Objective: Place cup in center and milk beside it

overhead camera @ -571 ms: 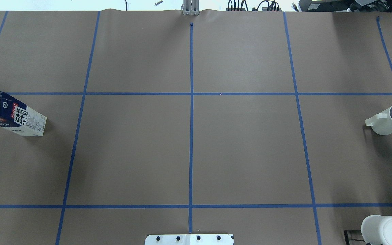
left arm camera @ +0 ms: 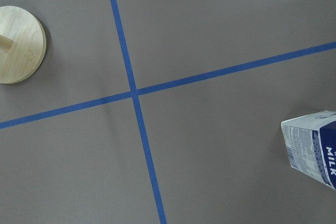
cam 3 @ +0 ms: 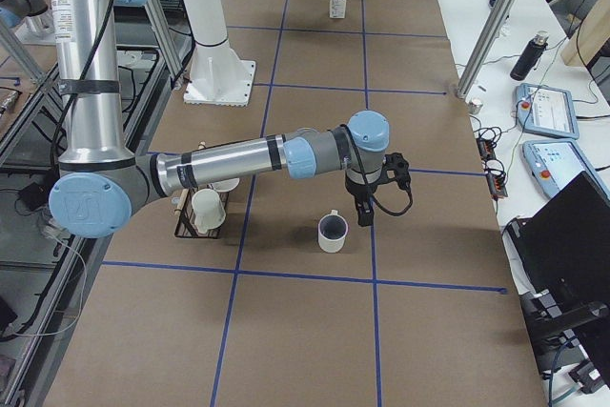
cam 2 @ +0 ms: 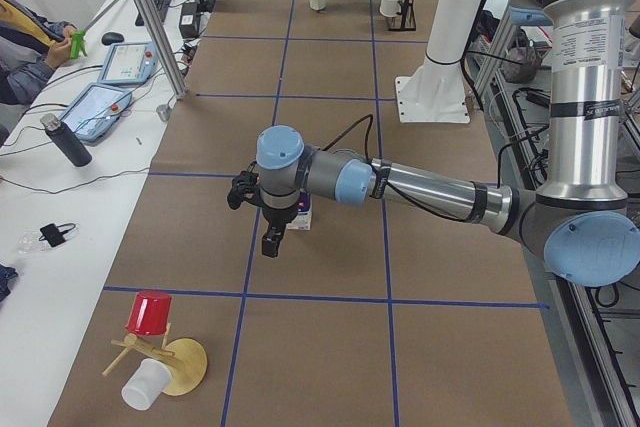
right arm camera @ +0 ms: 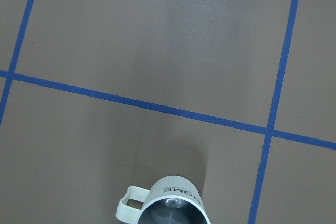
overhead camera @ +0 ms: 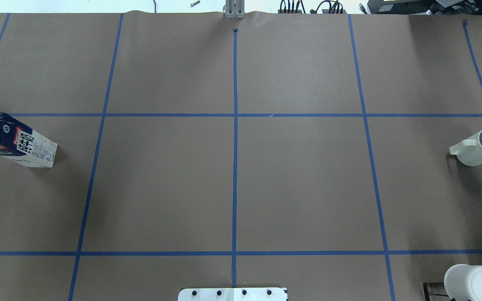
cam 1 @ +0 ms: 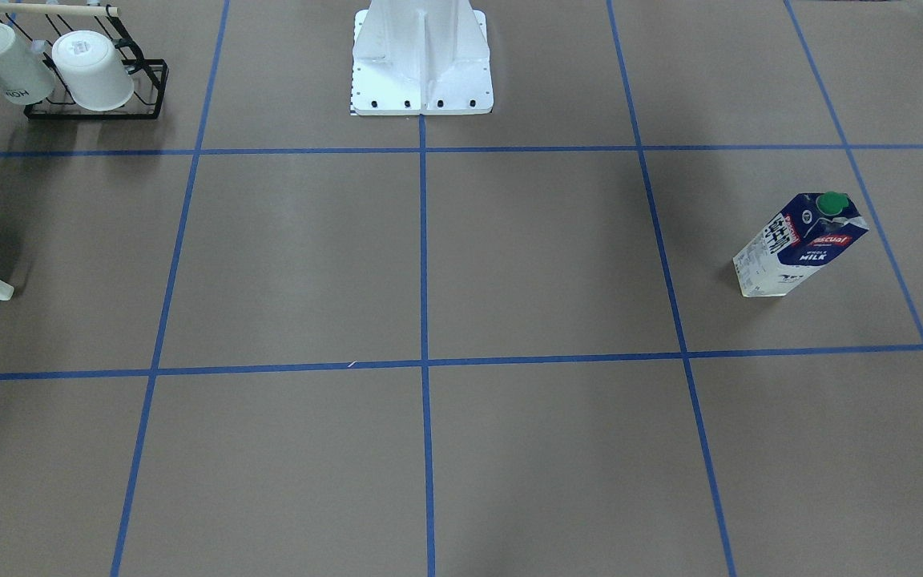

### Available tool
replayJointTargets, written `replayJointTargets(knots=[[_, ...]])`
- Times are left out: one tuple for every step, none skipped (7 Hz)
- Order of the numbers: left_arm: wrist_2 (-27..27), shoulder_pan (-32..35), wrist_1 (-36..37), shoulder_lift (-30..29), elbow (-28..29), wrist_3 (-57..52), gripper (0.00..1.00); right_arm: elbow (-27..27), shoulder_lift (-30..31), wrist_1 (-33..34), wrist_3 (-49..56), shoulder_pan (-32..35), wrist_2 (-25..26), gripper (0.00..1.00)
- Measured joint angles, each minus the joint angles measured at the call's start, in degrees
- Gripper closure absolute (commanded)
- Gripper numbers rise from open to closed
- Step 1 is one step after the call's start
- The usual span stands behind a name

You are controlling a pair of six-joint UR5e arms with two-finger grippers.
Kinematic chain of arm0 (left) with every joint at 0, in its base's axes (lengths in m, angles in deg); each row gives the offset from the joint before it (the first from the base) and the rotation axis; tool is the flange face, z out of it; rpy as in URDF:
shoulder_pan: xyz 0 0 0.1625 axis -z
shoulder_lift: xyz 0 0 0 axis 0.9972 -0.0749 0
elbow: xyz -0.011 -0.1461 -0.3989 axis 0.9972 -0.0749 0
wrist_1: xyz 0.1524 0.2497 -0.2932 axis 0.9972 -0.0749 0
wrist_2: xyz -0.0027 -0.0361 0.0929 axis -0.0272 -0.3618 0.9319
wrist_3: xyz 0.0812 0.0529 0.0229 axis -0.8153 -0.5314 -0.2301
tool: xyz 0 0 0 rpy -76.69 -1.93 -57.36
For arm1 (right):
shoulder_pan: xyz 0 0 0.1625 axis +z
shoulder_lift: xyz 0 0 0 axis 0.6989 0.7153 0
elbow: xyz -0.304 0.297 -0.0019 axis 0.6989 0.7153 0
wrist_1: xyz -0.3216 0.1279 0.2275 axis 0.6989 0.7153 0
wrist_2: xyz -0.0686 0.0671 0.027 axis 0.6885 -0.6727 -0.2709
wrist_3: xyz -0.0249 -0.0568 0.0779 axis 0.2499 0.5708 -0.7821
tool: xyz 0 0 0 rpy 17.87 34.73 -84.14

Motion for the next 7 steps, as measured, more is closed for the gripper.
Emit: replayJointTargets(knots=[[0.00, 0.06, -0.10, 0.06, -0.01, 0.01, 0.02, -0.01, 0.78, -1.90, -0.10, -0.15, 0.04, 0.00], [-0.01, 0.10, -0.12, 0.11, -0.07, 0.14, 0.02, 0.03, 1.94, -4.63, -0.23, -0.56, 0.05, 0.00], [0.01, 0.08, -0.11, 0.09, -0.14, 1.13, 0.02, 0.13, 3.27, -7.63, -0.40, -1.21, 0.07, 0.00], [0.05, 0.00, -0.31, -0.09, -0.15, 2.91, 0.03, 0.25, 4.16, -9.51, -0.50, -1.69, 0.09, 0.00], [0.05, -0.10, -0.82, -0.30, -0.15, 4.05, 0.03, 0.40, 4.58, -10.27, -0.57, -2.06, 0.11, 0.00], [0.04, -0.14, -1.34, -0.31, -0.23, 4.37, 0.03, 0.67, 4.72, -10.46, -0.66, -2.44, 0.16, 0.00], [0.10, -0.18, -1.53, -0.40, -0.35, 4.49, 0.02, 1.09, 4.79, -10.49, -1.05, -2.77, 0.17, 0.00]])
